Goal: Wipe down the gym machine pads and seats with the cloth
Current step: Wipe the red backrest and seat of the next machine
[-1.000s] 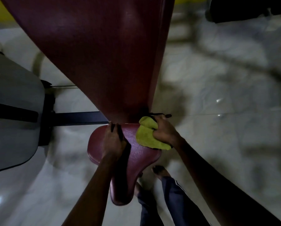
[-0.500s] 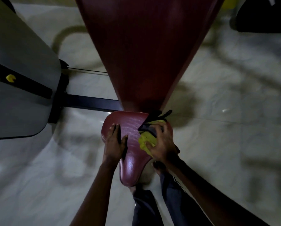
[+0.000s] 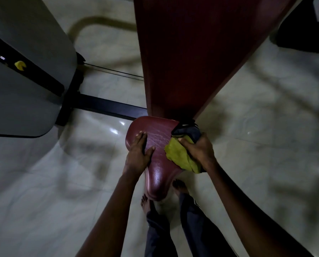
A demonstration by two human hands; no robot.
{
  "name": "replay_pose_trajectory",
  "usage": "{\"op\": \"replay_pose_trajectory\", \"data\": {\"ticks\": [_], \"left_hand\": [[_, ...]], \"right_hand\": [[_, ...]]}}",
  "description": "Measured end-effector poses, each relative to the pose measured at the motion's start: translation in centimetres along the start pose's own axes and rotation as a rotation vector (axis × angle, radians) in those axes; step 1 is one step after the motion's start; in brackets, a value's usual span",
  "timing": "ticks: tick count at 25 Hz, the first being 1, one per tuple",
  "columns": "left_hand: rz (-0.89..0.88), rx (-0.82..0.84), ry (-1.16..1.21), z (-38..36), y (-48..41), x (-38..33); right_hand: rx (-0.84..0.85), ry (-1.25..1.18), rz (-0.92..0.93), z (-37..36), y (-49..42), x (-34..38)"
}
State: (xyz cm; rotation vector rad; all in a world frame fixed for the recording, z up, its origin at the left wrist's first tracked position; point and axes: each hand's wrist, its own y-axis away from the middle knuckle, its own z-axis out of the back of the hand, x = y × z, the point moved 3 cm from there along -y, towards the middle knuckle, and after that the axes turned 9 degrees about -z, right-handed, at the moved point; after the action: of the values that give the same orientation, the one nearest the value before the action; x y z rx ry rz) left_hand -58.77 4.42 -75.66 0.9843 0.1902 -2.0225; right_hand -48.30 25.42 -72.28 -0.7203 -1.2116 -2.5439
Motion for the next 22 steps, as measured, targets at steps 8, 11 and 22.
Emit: {"op": "replay_pose_trajectory", "data": {"ticks": [8, 11, 22], "left_hand": [[0.009, 0.016, 0.016, 0.1, 0.1, -0.2], [0.032, -0.01, 0.01, 0.0, 0.3, 0.0], [0.149, -0.145, 0.086, 0.2, 3.7, 1.2]], "right_hand": [[-0.402, 0.278, 0.29, 2.4, 1.0, 5.5], [-0.489, 0.669, 0.484, 1.0, 3.3, 6.5], [-0.015, 0.777, 0.374, -3.2, -1.7, 0.7]]}}
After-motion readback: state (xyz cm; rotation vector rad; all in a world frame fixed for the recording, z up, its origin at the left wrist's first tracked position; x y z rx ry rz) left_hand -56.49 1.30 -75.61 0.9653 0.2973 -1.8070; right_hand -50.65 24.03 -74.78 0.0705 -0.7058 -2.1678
